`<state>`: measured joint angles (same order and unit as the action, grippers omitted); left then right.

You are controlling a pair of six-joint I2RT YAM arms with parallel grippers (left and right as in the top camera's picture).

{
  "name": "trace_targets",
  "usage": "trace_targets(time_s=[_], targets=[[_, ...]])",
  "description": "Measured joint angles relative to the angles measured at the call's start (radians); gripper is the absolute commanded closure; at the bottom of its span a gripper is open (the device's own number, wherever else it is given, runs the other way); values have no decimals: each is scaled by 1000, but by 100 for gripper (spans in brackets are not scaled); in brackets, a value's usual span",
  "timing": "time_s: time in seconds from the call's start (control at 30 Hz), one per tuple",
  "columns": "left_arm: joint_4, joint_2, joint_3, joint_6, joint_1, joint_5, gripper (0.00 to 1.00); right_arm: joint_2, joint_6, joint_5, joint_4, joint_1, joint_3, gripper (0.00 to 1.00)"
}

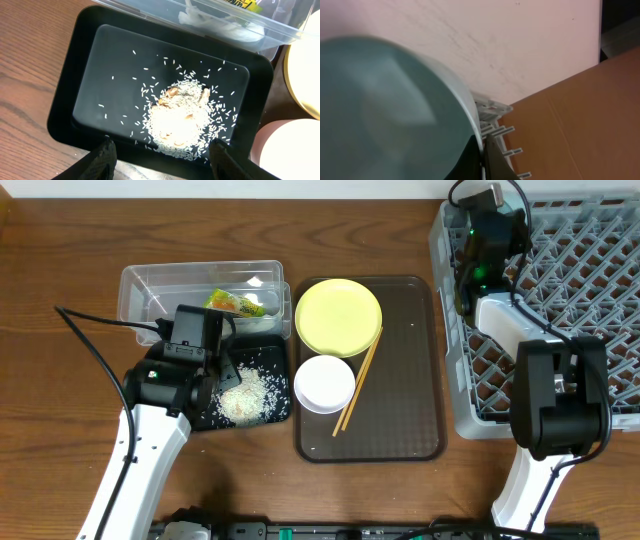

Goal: Sort waste into correct bins and load items into the dishwasher rack
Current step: 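Place the blue bowl upright in the back of the dish rack, then grasp the white bowl with the right gripper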

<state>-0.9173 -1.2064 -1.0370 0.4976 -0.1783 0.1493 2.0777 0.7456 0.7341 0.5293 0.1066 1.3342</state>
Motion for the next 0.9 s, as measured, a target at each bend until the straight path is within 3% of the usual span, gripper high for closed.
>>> trace_targets(time_s=[0.27,0.47,0.57,0.67,0.73,0.9], targets=[[-1,0,0,0,0,0,37,0,-82,109,-77,63,2,99],[-1,0,0,0,0,0,37,-20,-276,221,-360,112,16,99],[-2,0,0,0,0,0,37,-57,-405,170,-573,126,16,86],[-2,0,0,0,0,0,37,-111,-528,48,-749,126,6,53],[-2,0,0,0,0,0,38,-161,-576,-41,-830,127,3,47],[-2,0,0,0,0,0,37,-337,-657,-344,-1006,129,4,44]])
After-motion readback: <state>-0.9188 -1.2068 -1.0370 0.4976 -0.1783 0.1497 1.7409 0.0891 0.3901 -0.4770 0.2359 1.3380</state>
